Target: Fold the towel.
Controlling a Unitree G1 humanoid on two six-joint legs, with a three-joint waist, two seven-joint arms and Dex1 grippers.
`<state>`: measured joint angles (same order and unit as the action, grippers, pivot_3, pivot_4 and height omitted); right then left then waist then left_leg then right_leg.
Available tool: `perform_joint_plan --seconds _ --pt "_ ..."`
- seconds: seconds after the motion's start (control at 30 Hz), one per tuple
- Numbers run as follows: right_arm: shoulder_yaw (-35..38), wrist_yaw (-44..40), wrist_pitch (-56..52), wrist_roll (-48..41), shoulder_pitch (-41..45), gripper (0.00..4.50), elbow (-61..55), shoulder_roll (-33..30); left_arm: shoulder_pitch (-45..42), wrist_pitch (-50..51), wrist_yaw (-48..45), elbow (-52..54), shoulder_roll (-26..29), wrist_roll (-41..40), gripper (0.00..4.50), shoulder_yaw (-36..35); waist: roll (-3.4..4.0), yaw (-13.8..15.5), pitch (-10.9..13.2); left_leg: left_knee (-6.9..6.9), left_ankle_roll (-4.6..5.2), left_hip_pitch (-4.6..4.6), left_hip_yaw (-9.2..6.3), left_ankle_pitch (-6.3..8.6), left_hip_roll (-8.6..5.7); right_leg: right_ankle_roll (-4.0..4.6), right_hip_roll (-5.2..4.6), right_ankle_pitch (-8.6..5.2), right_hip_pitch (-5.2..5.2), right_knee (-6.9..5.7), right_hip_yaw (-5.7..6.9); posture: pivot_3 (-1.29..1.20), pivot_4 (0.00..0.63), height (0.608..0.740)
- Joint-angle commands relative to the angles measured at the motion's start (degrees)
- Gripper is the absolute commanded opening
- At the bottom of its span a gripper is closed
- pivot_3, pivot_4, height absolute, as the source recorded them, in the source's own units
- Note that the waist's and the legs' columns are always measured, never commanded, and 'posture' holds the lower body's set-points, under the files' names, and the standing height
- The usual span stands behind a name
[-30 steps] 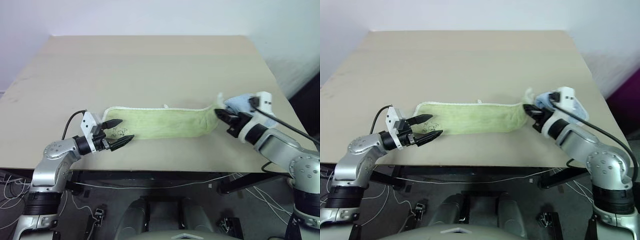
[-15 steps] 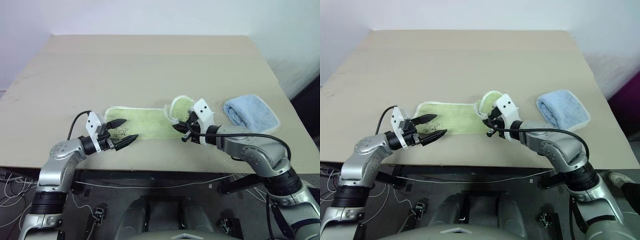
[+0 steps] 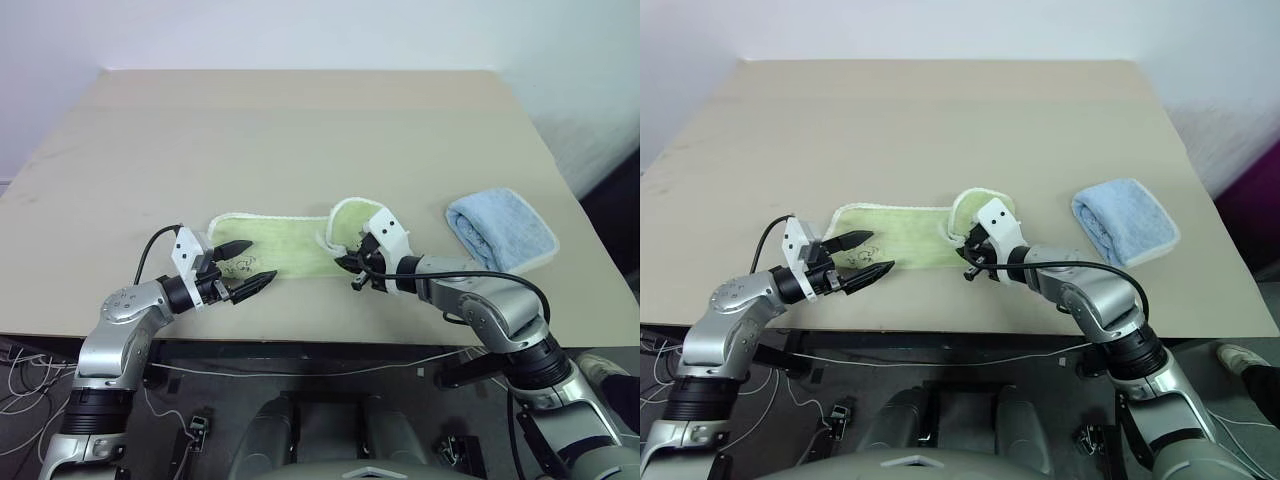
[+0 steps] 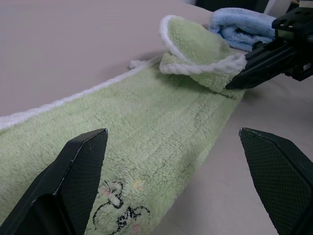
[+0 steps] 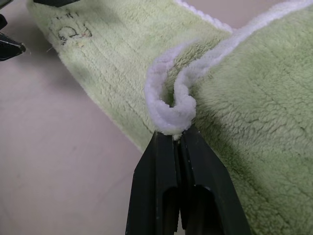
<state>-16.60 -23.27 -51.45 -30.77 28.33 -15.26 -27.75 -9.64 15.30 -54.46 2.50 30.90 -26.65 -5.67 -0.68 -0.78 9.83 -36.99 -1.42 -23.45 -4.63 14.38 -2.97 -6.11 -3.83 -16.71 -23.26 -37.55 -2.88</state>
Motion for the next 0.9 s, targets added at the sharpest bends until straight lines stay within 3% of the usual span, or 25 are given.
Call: perform_joint_plan --seconds 0.03,0.17,0.27,0.6,0.67,0.73,0.9 --pt "0.73 -1.14 1.63 1.76 1.36 0.02 -0.3 1.74 -0.02 -0.74 0.17 2.21 -0.04 -0.22 4.5 -0.15 0.0 -0.01 0.0 0.0 0.0 0.0 0.0 0.0 0.0 0.0 0.0 0.0 0.0 0.0 0.0 0.0 0.15 0.74" --pt "0.67 -2.15 1.89 3.23 1.57 0.02 0.6 3.44 -0.3 -0.68 0.11 2.04 0.07 -0.29 4.5 -0.04 0.0 -0.03 0.0 0.01 0.0 0.0 0.0 0.0 0.0 0.0 0.0 0.0 -0.01 0.0 0.0 0.0 0.15 0.74" --pt "1.38 -3.64 1.62 2.83 1.46 0.66 0.64 4.54 -0.28 -0.64 0.11 2.07 0.13 -0.3 4.5 -0.09 0.0 -0.04 0.0 0.01 0.0 0.0 0.0 0.0 0.0 0.0 0.0 0.0 -0.01 0.0 0.0 0.0 0.15 0.74" --pt "12.58 -8.78 1.24 -2.59 -0.1 3.95 -5.12 1.13 1.26 0.07 0.94 3.42 0.61 -1.09 4.5 -1.51 0.01 0.04 0.0 0.03 -0.01 0.0 0.0 0.0 -0.03 0.0 -0.03 0.0 0.0 0.03 0.0 0.0 0.15 0.74" --pt "14.89 -8.85 3.25 -1.5 0.55 3.95 -2.52 0.2 2.17 0.83 1.67 4.4 0.25 -2.39 4.5 -2.56 0.01 0.02 0.0 0.05 -0.01 0.0 -0.01 0.0 -0.03 0.0 -0.04 0.0 0.01 0.04 0.0 0.0 0.15 0.74" --pt "14.72 -8.49 6.42 1.65 1.63 3.63 1.47 -0.02 2.78 1.77 2.57 5.24 -0.23 -3.81 4.5 -3.58 0.01 -0.1 0.0 0.07 -0.01 0.0 -0.01 0.0 -0.02 0.01 -0.04 0.0 0.0 0.05 0.0 0.0 0.15 0.74" --pt "10.09 -11.29 18.23 8.7 4.42 1.93 13.85 3.61 4.33 5.84 6.92 7.65 -2.19 -7.64 4.5 -6.14 0.01 -0.41 0.01 0.12 -0.01 0.01 0.01 0.0 -0.02 0.01 -0.02 0.0 -0.03 0.05 -0.01 0.0 0.15 0.74"
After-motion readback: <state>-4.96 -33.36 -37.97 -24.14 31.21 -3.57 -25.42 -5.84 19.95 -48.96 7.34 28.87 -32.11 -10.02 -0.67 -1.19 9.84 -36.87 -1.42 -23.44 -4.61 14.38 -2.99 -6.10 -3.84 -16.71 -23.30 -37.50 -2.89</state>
